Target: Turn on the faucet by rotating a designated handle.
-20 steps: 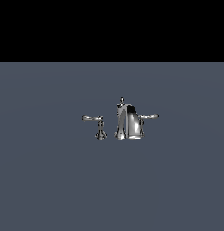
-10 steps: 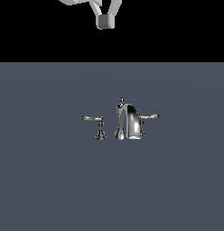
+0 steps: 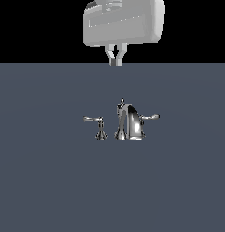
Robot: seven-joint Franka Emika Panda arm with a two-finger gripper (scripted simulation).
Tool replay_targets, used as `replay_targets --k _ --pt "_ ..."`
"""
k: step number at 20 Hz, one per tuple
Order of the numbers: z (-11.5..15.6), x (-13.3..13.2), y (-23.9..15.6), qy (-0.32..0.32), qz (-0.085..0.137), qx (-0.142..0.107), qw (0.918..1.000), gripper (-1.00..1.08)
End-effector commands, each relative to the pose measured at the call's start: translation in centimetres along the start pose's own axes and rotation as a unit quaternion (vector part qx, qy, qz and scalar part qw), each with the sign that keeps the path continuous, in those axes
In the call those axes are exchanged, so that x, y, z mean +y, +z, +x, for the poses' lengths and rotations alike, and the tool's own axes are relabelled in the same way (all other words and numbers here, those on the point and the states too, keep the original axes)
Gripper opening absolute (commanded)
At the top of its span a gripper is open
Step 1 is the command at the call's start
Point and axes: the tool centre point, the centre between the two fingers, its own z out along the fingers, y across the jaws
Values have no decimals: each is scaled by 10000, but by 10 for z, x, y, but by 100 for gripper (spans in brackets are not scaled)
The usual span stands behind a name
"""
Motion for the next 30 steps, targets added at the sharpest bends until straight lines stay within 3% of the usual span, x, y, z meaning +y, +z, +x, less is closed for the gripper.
replay_targets --k 1,7,12,22,30 --pt "16 -3 17 322 2 9 9995 -100" --pt "55 -7 56 1088 -4 25 9941 -100" --pt "89 -5 89 1745 -13 41 9846 -100" --pt "155 14 154 3019 -30 75 9533 -100" --pt "187 29 185 3644 -29 83 9312 -100"
